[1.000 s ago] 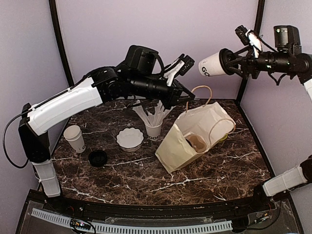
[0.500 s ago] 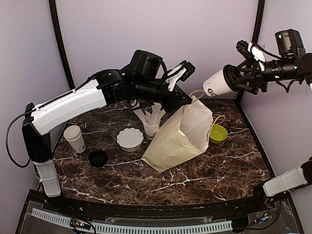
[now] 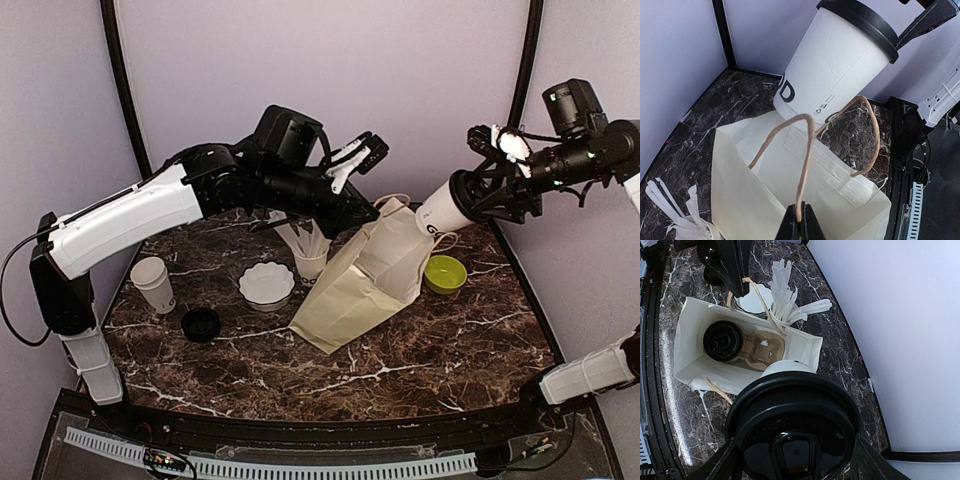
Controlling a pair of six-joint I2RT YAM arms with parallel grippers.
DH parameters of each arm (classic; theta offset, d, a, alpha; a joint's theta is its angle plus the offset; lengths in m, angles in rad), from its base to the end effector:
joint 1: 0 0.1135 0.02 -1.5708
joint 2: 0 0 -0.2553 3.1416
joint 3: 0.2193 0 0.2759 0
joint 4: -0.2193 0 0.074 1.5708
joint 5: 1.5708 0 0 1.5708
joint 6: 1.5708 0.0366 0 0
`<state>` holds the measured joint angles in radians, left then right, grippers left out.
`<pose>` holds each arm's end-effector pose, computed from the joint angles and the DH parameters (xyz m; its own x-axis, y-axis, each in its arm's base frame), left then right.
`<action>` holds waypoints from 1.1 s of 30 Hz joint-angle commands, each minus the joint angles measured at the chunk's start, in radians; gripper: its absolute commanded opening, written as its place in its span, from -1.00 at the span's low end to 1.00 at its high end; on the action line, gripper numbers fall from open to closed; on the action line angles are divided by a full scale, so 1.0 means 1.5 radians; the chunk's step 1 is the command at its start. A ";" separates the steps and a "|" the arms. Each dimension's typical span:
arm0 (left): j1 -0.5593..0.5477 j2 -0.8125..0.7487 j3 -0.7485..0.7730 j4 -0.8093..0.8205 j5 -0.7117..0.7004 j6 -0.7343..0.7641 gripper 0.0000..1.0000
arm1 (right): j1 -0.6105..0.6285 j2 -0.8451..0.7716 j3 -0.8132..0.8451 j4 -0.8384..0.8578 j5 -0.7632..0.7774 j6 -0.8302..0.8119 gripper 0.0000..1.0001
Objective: Pack the takeout coffee
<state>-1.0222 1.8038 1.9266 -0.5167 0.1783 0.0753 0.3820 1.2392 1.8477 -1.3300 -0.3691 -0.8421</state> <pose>0.2242 -0.3792 0.4122 -0.1300 0.3546 -0.9259 0.9376 0.3478 0.0016 0.1850 0.0886 0.4867 0.0388 -0.7343 -0.6777 -0.8561 0.3254 -0.4015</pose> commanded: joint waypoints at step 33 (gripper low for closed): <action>-0.002 -0.109 -0.050 -0.013 -0.212 0.050 -0.08 | 0.449 0.215 0.080 0.056 -0.003 0.045 -0.07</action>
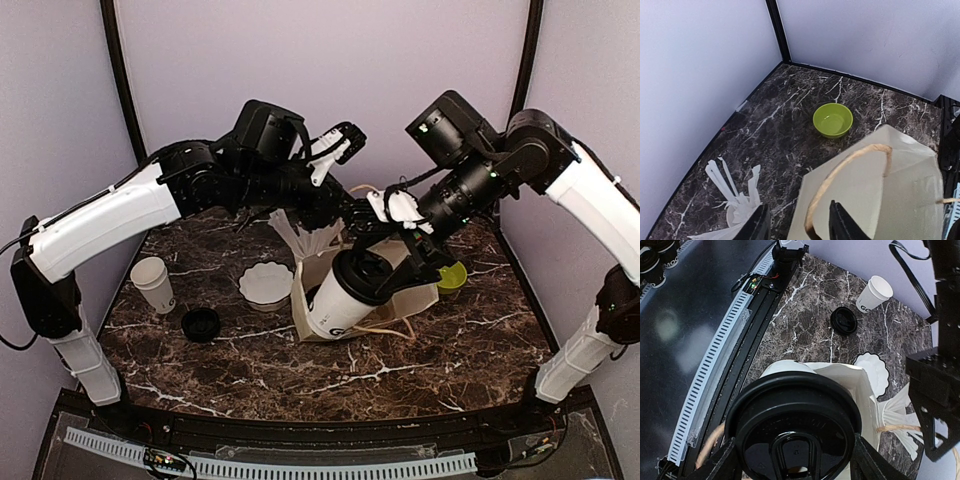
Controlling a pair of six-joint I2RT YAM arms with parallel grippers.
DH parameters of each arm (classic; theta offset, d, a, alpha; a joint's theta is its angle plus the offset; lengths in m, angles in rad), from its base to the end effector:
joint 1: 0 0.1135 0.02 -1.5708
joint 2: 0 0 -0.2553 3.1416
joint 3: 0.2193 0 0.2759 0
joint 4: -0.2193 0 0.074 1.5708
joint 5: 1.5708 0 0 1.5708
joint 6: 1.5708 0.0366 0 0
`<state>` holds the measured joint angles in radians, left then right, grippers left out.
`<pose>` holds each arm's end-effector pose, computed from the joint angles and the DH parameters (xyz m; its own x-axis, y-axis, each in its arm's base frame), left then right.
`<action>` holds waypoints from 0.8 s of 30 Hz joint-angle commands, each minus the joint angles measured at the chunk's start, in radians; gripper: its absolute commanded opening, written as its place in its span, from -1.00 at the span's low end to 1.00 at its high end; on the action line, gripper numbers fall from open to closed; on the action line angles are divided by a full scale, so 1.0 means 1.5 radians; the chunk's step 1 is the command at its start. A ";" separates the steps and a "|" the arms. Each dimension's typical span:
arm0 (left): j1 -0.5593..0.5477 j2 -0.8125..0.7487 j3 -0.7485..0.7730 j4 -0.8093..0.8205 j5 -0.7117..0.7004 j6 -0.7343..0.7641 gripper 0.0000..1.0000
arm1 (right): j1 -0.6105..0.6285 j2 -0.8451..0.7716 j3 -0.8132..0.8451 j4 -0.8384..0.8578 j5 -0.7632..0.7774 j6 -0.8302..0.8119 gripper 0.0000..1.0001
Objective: Pack the takeout coffee
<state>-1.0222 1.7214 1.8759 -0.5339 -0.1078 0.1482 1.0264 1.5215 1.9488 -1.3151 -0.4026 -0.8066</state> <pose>0.2212 -0.3543 0.4258 -0.0735 0.4017 -0.9128 0.8160 0.5504 0.1766 0.1408 0.2603 0.4512 0.3827 -0.6504 -0.6561 -0.9232 -0.2957 -0.2453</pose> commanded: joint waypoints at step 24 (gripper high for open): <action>-0.002 -0.144 -0.061 0.042 0.070 0.003 0.53 | 0.028 -0.011 -0.029 -0.044 0.245 -0.001 -0.11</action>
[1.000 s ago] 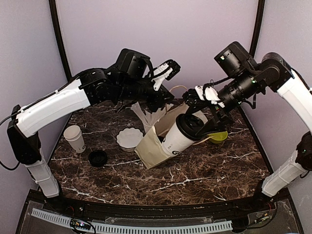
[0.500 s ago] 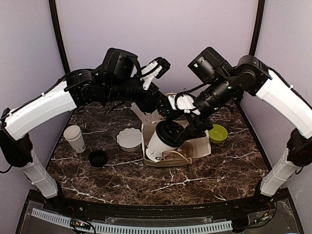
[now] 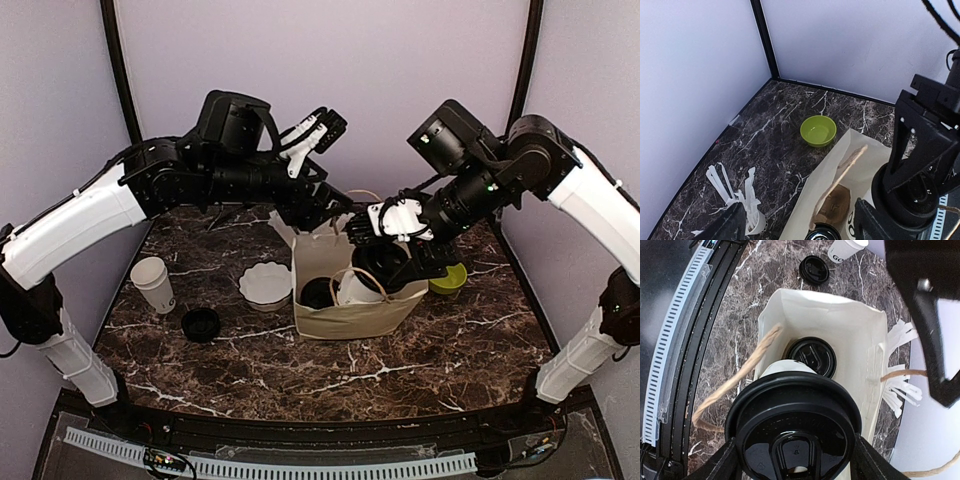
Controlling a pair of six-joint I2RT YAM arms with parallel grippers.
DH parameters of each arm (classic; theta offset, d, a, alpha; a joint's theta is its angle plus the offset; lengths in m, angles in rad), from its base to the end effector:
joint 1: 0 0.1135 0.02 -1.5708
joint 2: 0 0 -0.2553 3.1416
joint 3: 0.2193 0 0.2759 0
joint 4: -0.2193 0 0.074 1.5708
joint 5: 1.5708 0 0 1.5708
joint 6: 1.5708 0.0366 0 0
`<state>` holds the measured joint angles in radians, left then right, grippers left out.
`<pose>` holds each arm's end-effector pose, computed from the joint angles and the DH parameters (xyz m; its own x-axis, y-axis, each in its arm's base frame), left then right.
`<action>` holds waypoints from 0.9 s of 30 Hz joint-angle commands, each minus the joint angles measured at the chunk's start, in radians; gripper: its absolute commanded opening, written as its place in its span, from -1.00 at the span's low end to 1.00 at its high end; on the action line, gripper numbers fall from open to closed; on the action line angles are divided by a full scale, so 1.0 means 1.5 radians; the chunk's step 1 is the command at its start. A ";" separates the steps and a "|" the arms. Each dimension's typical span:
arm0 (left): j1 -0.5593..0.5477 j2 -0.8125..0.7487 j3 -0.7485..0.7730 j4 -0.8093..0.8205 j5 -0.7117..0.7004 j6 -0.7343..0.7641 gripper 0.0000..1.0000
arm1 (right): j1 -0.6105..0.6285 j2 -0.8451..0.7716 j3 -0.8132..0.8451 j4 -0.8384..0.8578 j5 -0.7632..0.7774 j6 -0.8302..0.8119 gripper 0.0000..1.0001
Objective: Pack the takeout coffee
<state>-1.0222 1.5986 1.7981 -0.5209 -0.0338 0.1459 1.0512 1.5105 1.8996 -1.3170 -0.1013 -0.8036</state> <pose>0.2013 -0.3271 0.4460 -0.0414 0.3464 -0.9372 0.8511 0.5035 0.1485 0.1444 0.2598 0.4377 0.3675 -0.7999 -0.4744 -0.9064 -0.1937 -0.3754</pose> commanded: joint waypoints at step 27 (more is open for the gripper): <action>0.106 -0.168 -0.183 0.169 -0.023 0.052 0.68 | 0.230 -0.050 -0.278 0.076 0.418 0.099 -0.21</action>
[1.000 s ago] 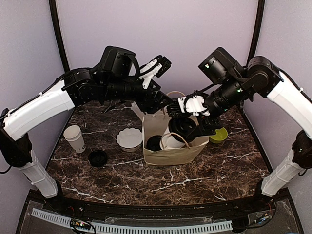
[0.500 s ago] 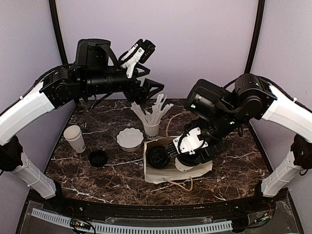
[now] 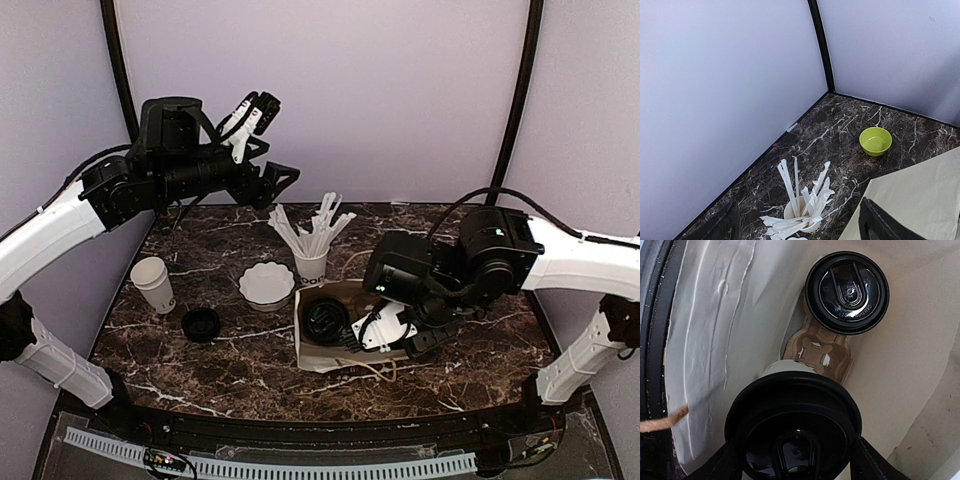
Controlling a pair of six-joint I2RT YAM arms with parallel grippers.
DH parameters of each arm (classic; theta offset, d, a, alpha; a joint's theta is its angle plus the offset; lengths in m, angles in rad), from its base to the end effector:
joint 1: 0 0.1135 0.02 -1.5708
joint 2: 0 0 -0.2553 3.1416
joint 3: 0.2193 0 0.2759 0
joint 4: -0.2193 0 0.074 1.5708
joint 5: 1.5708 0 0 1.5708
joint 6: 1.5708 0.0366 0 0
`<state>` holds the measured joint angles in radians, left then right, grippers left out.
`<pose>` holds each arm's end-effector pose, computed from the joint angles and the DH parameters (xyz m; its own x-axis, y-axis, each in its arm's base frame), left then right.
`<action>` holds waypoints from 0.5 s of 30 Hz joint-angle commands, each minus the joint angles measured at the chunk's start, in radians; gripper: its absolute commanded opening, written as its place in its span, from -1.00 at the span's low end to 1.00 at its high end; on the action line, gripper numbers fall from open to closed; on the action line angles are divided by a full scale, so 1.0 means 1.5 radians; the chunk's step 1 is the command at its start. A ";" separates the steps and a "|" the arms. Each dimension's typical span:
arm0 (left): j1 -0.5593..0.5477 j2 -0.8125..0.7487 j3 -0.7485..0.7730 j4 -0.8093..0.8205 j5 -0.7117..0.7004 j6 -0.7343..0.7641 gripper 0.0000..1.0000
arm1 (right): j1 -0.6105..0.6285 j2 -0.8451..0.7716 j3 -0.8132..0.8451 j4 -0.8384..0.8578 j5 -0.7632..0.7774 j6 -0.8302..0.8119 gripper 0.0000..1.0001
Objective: Pack the takeout coffee
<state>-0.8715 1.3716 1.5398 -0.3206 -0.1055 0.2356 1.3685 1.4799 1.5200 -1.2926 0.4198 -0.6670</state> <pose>0.2180 -0.2532 0.4512 0.0670 0.2810 -0.9574 0.6977 0.6727 0.2463 0.0743 0.2881 0.3365 0.3876 -0.9218 -0.0064 -0.8007 -0.3332 -0.4977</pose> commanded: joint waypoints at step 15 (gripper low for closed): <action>0.021 0.013 -0.059 0.074 0.104 -0.021 0.68 | 0.029 -0.163 -0.216 0.222 0.117 -0.063 -0.19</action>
<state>-0.8467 1.3884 1.4841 -0.2543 -0.0055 0.2184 1.3987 1.2839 1.2263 -1.0523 0.5770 -0.7261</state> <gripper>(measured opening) 0.839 0.689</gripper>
